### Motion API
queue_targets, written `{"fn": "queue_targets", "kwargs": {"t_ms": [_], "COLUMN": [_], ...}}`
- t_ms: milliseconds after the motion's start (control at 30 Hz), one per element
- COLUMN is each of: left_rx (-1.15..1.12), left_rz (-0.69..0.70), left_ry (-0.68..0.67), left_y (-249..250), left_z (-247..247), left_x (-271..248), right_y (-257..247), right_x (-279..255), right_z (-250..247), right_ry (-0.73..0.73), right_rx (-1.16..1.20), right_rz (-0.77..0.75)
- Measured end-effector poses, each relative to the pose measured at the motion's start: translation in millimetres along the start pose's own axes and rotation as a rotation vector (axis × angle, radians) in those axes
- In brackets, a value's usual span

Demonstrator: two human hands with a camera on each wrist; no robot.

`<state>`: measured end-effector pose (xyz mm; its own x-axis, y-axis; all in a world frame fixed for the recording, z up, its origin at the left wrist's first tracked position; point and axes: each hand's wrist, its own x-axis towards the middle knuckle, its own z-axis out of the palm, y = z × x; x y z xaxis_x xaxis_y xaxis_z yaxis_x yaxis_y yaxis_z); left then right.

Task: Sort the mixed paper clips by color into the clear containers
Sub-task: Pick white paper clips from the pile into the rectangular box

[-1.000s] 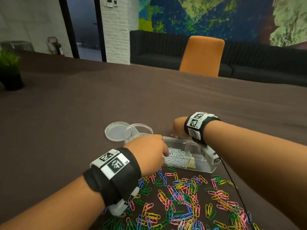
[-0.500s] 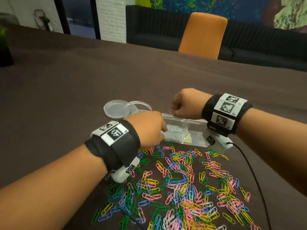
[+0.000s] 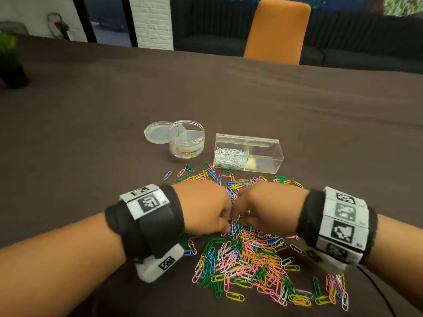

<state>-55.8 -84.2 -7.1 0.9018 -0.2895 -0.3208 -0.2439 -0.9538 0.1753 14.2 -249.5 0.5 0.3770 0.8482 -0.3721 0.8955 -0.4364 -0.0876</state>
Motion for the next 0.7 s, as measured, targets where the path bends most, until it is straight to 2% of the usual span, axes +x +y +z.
{"fn": "queue_targets", "kwargs": {"t_ms": [100, 200, 367, 433, 600, 700], "left_rx": [0.075, 0.103, 0.030, -0.018, 0.138, 0.116], "left_rz": [-0.025, -0.061, -0.040, -0.050, -0.122, -0.143], "left_ry": [-0.046, -0.068, 0.029, 0.058, 0.100, 0.110], "left_y": [2.6, -5.0, 2.6, 10.8, 30.9, 30.5], "left_z": [1.4, -3.3, 1.1, 5.2, 10.7, 12.1], "left_x": [5.4, 1.8, -0.2, 4.1, 13.1, 10.3], "right_y": [-0.1, 3.0, 6.8, 8.0, 7.3, 4.3], "right_x": [6.8, 8.2, -0.5, -1.6, -0.3, -1.0], "right_z": [9.3, 16.6, 19.7, 18.5, 21.9, 21.9], "right_ry": [0.042, 0.078, 0.129, 0.113, 0.129, 0.157], "right_rx": [-0.077, 0.010, 0.239, 0.236, 0.209, 0.181], "right_rz": [0.024, 0.092, 0.173, 0.191, 0.198, 0.188]}}
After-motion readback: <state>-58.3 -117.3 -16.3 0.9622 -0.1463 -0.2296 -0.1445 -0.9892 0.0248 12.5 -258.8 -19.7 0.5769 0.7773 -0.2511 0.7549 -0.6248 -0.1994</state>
